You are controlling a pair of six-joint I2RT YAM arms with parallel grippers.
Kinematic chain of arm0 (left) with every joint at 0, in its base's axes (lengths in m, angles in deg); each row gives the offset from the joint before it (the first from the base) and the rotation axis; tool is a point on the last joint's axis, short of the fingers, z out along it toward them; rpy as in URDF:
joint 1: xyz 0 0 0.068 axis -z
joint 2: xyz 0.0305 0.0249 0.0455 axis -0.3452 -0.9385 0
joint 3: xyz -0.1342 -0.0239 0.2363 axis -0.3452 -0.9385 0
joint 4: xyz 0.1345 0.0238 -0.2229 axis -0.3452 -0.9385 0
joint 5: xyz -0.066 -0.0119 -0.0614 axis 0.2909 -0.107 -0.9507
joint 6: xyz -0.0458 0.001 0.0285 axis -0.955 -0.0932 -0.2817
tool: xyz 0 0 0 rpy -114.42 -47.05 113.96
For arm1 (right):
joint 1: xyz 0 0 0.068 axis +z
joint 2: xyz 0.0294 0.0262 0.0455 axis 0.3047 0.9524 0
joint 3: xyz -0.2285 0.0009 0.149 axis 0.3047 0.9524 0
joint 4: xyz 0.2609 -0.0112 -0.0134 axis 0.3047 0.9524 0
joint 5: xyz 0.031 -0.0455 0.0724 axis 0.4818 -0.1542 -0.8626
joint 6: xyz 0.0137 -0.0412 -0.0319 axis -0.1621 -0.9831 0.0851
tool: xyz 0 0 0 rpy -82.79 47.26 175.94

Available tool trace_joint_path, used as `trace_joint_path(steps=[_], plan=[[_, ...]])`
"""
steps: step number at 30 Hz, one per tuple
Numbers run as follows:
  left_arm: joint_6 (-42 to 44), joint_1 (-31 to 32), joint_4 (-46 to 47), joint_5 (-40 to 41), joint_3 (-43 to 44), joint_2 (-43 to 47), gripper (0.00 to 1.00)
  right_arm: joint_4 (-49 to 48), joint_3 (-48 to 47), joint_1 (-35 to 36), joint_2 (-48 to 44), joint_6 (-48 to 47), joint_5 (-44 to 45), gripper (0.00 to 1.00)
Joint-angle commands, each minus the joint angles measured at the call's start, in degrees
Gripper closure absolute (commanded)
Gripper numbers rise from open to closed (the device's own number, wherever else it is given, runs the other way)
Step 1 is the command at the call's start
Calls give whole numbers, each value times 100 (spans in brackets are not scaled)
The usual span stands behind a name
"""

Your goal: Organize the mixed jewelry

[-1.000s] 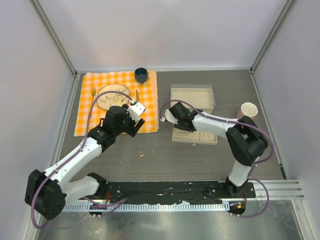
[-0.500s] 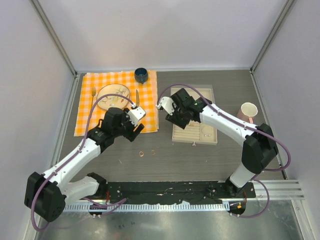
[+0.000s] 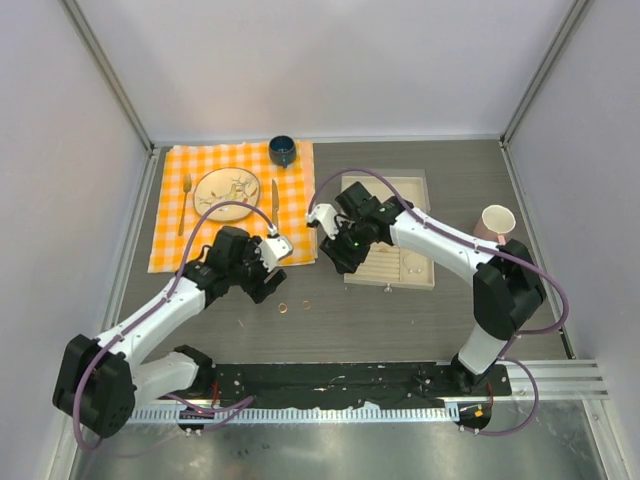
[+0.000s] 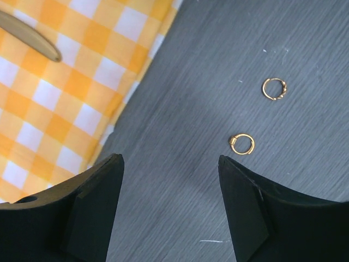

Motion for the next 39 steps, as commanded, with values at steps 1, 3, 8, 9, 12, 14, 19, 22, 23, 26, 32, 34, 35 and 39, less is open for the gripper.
trace_joint_path(steps=[1, 3, 8, 9, 12, 14, 19, 22, 23, 26, 32, 34, 35, 39], plan=[[143, -22, -259, -426, 36, -323, 26, -245, 88, 33, -288, 194, -8, 52], [134, -5, -268, -522, 80, -490, 27, -245, 97, 33, -332, 220, 19, 53], [64, 250, -189, -461, 106, -789, 31, -306, 167, 25, -446, 325, 150, 55], [46, 294, -162, -426, 106, -833, 32, -341, 220, 7, -481, 343, 159, 55], [2, 417, -83, -426, 124, -1044, 35, -368, 334, -10, -534, 378, 194, 55], [-7, 496, -39, -435, 168, -1176, 37, -376, 387, -10, -578, 387, 230, 56], [-42, 637, 57, -347, 203, -1369, 41, -411, 528, -46, -692, 387, 291, 56], [-51, 681, 128, -303, 238, -1475, 43, -412, 563, -63, -736, 387, 317, 57], [-68, 690, 137, -303, 273, -1510, 43, -420, 589, -63, -745, 379, 318, 57], [-77, 716, 154, -286, 335, -1563, 45, -429, 642, -63, -763, 370, 326, 58], [-33, 760, 189, -189, 370, -1704, 50, -438, 712, -72, -807, 361, 353, 59], [-24, 760, 225, -197, 344, -1712, 51, -438, 721, -81, -816, 352, 353, 60], [-33, 760, 225, -189, 344, -1721, 51, -438, 721, -72, -816, 352, 361, 60], [2, 769, 225, -145, 317, -1721, 52, -438, 730, -81, -833, 343, 379, 60]])
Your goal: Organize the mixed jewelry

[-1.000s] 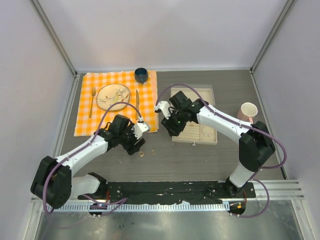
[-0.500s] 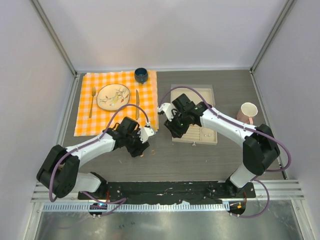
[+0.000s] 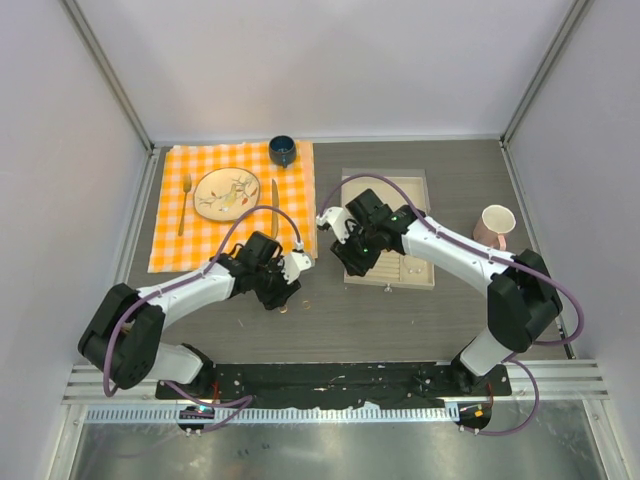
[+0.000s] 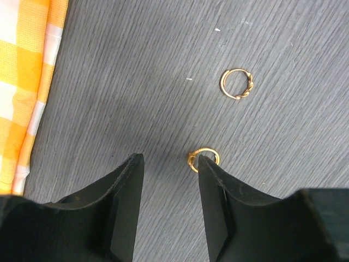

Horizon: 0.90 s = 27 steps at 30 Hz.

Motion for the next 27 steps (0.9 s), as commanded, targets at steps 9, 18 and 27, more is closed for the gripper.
trace_joint_path(steps=[9, 18, 27], plan=[[50, 89, 203, 41, 50, -62, 52, -136, -29, -24, -243, 20, 60, 61], [112, 142, 264, 138, -11, -142, 54, -154, -20, -24, -217, 11, 77, 62], [138, 160, 370, 234, -117, -185, 58, -154, 7, -15, -225, -15, 86, 62]])
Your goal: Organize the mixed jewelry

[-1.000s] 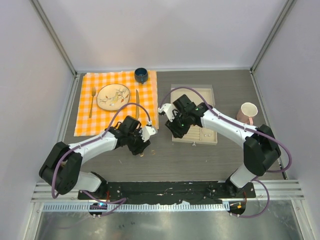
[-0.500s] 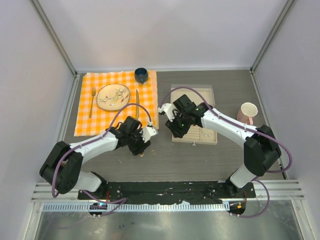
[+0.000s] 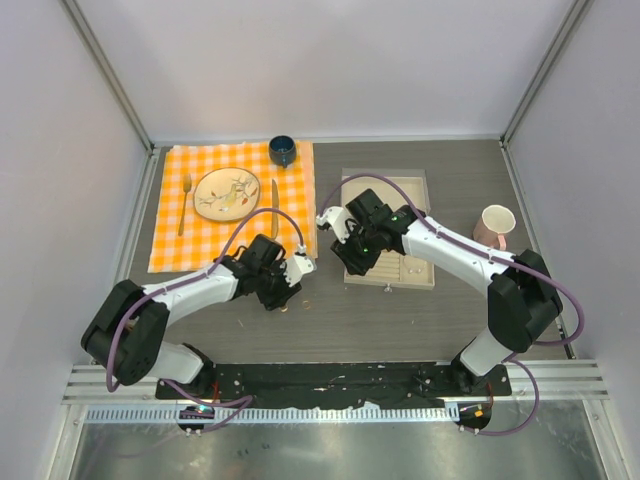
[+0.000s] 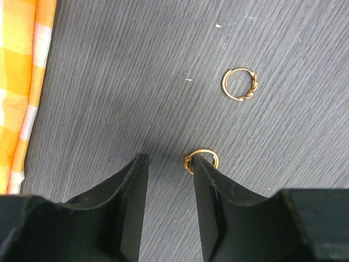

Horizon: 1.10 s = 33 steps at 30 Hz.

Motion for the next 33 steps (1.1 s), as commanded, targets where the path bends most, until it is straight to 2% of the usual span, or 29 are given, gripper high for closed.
trace_joint_path(steps=[1, 4, 7, 15, 20, 25, 29, 33], plan=[[82, 37, 195, 68, -40, -74, 60, -132, -2, -24, -204, -2, 17, 62], [81, 90, 195, 86, -40, -92, 69, -132, -20, -24, -221, 24, 25, 63], [81, 125, 204, 86, -49, -109, 83, -141, -20, -24, -256, 24, 25, 64], [-15, 169, 274, 121, -154, -110, 99, -132, -72, -76, -326, 112, 25, 65], [-208, 169, 423, 182, -172, 198, 100, -167, -178, -348, -440, 331, -185, 66], [-349, 169, 607, 454, -49, 777, 100, -220, -345, -902, -555, 630, -851, 64], [-542, 160, 634, 578, 450, 1059, 100, -500, -310, -1131, -730, 867, -1275, 59], [-1068, 160, 810, 788, 961, 1086, 100, -878, -301, -1149, -766, 1323, -1854, 58]])
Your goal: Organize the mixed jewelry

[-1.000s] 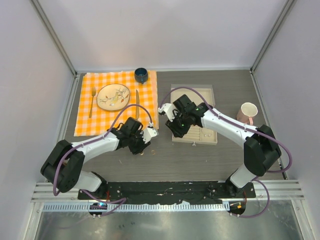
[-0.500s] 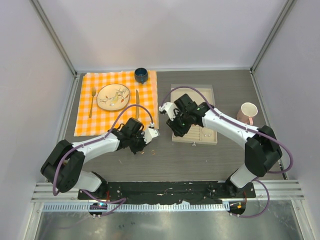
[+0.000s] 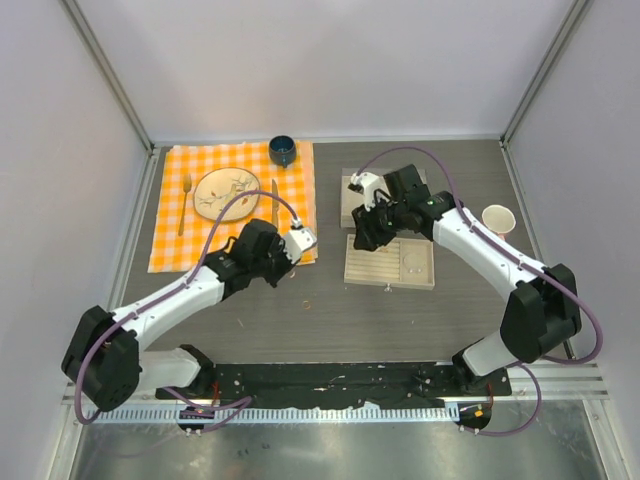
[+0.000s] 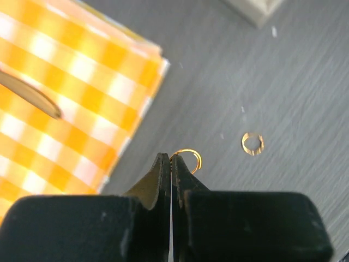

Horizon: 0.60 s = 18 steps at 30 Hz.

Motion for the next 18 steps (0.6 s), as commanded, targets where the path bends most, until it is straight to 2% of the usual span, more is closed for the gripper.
trace_joint_path(steps=[1, 5, 8, 14, 18], plan=[[-815, 21, 611, 451, 725, 129, 100, -797, -179, 40, -250, 636, -972, 58], [-1432, 21, 805, 917, 1287, -90, 100, -1448, -135, 49, -206, 1067, -1552, 58], [-1941, 21, 814, 1471, 1673, -240, 100, -1897, -205, 40, -145, 1497, -1676, 58], [-2697, 21, 524, 1561, 2149, -443, 100, -2715, -416, 40, 136, 2217, -1826, 60], [-2865, 21, 445, 1640, 2203, -461, 100, -3198, -451, 49, 329, 2622, -1887, 62]])
